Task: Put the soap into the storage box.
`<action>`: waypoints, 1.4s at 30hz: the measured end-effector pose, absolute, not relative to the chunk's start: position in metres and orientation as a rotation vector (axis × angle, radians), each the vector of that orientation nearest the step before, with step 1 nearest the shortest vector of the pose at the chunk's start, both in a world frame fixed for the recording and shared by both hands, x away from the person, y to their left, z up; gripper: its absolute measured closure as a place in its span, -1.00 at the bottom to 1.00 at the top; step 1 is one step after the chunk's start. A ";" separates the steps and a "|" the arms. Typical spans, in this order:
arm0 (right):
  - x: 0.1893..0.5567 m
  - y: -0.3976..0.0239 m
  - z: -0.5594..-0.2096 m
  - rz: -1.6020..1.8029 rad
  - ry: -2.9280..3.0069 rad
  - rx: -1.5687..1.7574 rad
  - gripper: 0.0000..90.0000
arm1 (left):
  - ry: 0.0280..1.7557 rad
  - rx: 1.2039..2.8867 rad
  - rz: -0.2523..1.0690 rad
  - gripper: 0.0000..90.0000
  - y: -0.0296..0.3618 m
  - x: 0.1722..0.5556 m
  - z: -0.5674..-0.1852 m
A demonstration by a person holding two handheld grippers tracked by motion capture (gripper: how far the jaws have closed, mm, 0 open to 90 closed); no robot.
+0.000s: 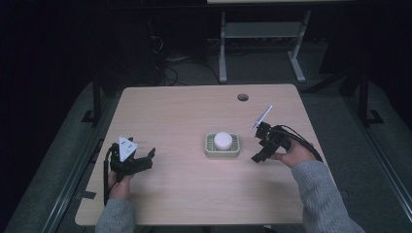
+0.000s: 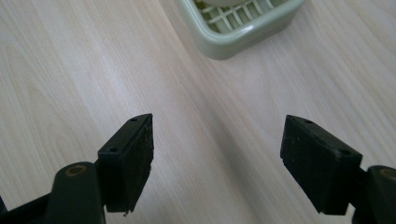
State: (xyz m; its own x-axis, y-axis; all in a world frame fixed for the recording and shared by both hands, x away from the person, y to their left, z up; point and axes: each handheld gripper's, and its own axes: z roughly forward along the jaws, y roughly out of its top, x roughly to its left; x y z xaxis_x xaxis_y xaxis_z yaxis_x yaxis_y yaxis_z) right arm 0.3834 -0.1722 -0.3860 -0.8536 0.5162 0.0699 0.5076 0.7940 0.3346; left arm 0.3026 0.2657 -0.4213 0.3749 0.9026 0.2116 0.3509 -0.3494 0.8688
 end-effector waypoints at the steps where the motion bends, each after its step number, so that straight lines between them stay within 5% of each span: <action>1: 0.382 -0.174 -0.386 0.542 2.951 0.851 -0.44 | 1.086 1.883 0.925 -0.67 0.266 0.303 -0.421; 42: 0.331 -0.224 -0.412 0.642 2.868 0.954 -0.36 | 1.076 1.898 0.928 -0.67 0.264 0.304 -0.423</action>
